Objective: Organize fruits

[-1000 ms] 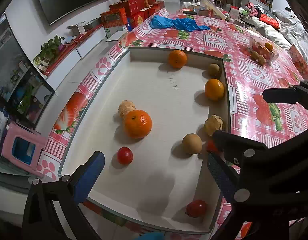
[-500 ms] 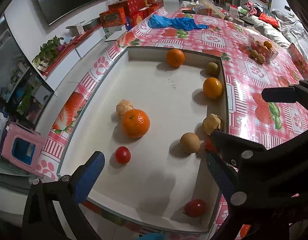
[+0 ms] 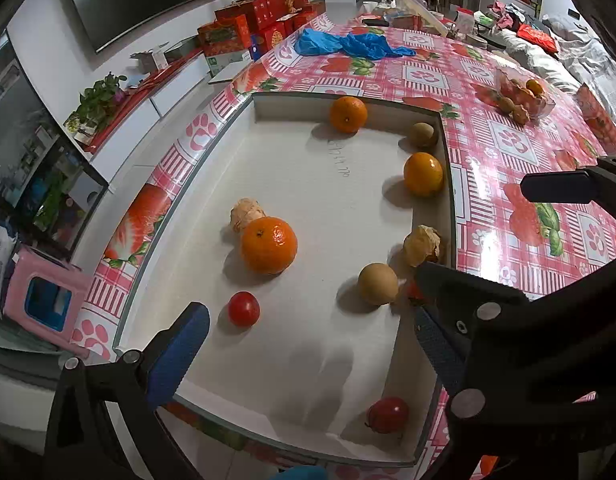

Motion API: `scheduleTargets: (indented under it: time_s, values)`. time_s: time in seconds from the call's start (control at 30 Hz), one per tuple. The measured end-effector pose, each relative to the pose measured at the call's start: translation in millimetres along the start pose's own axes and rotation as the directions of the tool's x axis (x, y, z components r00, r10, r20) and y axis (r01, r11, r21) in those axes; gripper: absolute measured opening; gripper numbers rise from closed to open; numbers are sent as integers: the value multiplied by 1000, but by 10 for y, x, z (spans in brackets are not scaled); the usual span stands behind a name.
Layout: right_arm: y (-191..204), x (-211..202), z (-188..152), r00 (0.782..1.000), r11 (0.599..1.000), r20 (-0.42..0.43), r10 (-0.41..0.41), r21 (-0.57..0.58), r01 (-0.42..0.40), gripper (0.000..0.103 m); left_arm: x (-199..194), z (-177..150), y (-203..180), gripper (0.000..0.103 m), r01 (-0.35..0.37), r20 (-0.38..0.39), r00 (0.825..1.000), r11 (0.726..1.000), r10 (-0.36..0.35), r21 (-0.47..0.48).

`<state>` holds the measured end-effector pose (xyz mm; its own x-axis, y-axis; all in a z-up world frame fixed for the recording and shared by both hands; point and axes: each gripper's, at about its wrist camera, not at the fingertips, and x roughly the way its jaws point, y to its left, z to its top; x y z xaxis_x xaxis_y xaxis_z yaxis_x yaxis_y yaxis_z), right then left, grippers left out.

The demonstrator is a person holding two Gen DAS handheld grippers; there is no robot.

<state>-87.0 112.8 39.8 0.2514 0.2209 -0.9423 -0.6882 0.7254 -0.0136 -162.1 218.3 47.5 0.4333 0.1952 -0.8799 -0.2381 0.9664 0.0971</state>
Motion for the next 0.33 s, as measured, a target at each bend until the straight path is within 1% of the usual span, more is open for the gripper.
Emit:
scheduleTargets:
  time_s: [0.2, 0.33]
  values:
    - [37, -17, -14, 1000, 1000, 5, -2, -8, 2, 103, -17, -28, -2, 103, -11, 18, 1000, 1000, 10, 10]
    - [35, -17, -13, 1000, 1000, 6, -2, -8, 2, 103, -20, -15, -5, 103, -7, 16, 1000, 1000, 7, 12]
